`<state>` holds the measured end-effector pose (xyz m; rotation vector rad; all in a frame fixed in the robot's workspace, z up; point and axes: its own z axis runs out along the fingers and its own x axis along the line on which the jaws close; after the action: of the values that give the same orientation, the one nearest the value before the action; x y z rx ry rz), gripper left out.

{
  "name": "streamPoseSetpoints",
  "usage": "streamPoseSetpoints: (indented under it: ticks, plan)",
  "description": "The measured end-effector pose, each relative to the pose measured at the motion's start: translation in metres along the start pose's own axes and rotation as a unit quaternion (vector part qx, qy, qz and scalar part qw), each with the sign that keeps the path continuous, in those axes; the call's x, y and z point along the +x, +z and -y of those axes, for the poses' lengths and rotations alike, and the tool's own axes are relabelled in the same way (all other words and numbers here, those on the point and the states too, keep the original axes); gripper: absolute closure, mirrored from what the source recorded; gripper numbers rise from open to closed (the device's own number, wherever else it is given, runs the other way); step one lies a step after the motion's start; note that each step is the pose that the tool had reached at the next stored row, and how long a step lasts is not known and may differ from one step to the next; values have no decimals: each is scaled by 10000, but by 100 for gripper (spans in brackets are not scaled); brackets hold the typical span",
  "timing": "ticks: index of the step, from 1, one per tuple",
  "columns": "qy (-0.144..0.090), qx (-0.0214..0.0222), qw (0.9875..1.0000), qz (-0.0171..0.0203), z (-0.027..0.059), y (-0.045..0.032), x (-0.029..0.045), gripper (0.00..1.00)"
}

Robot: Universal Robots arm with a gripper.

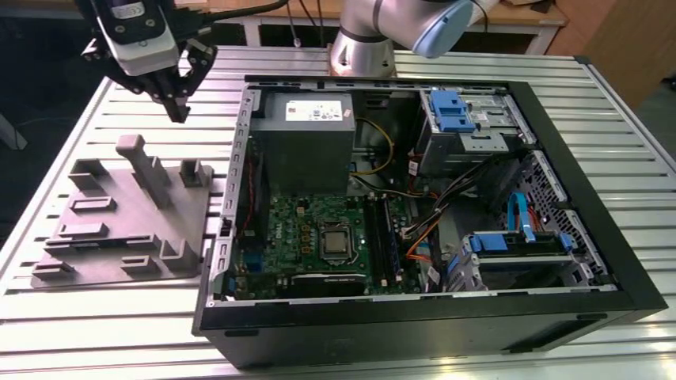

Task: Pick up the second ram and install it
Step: 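Reach for the second ram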

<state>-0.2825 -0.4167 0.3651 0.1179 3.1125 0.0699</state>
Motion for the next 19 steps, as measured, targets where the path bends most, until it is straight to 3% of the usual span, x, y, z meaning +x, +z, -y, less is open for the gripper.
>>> streamPoseSetpoints:
  ticks: [19]
  plan:
    - [0,1,10000,-1,250,91,366,90]
